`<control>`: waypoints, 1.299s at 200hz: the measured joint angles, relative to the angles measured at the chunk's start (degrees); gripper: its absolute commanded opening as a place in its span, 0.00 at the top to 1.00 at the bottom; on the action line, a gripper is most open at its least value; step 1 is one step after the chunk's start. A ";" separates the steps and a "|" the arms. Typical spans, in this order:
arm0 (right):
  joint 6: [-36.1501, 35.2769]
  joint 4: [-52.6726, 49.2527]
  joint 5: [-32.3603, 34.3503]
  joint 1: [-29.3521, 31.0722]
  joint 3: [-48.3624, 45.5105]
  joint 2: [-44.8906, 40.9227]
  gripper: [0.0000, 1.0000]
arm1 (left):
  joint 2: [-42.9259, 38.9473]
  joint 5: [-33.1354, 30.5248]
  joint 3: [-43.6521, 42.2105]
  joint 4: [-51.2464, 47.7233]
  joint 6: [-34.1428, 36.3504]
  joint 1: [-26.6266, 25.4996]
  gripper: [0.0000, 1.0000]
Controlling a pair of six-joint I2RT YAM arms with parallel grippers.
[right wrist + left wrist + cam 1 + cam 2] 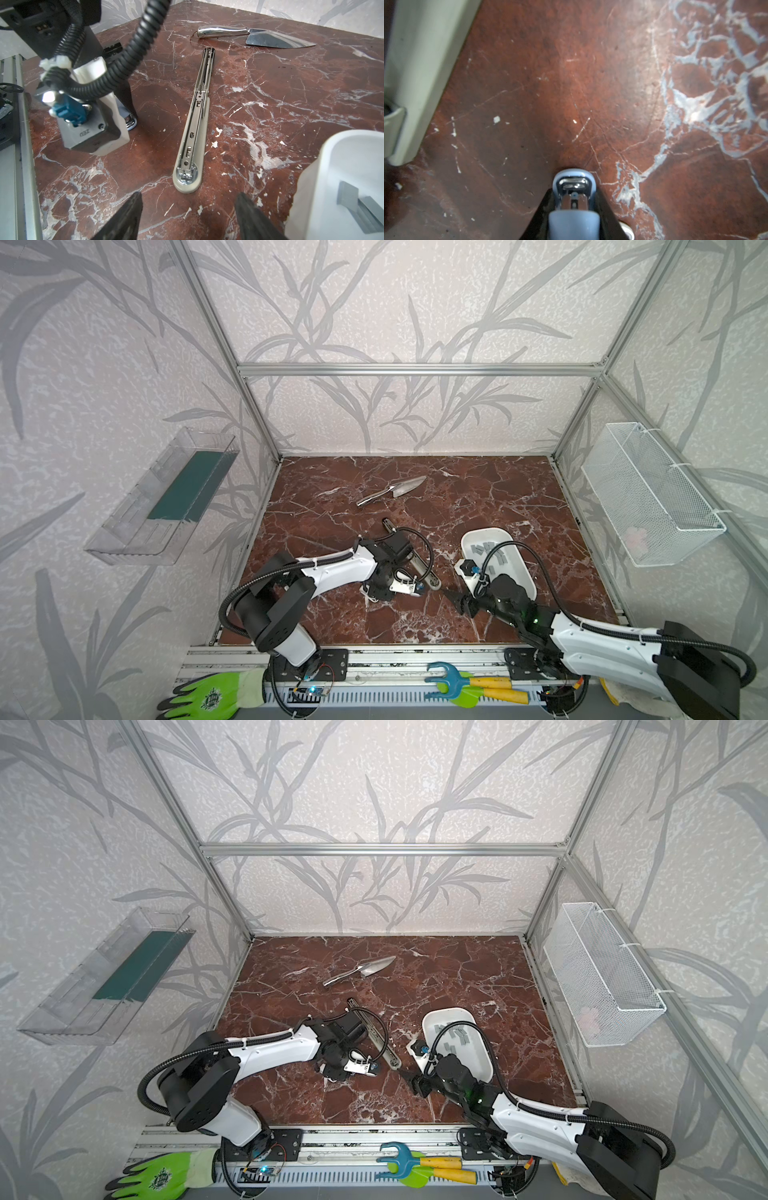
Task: Load the staples into the stapler
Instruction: 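Close the left gripper on the light-blue stapler and lift it, then carry the blue stapler toward the right gripper while the right gripper approaches it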
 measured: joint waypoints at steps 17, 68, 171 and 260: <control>0.04 0.00 0.00 0.00 0.00 -0.04 0.29 | 0.35 0.09 0.46 -0.42 0.02 0.00 0.69; 0.22 -0.07 -0.55 -0.02 0.00 -0.59 0.29 | -1.92 1.14 0.07 -0.11 0.13 0.02 0.49; 0.48 -0.39 -1.07 -0.02 0.00 -1.73 0.29 | -1.25 1.31 -0.59 -0.33 0.00 0.02 0.73; 0.72 -0.39 -1.62 -0.04 0.00 -1.16 0.31 | -8.41 4.02 -0.44 -0.48 0.17 0.02 0.99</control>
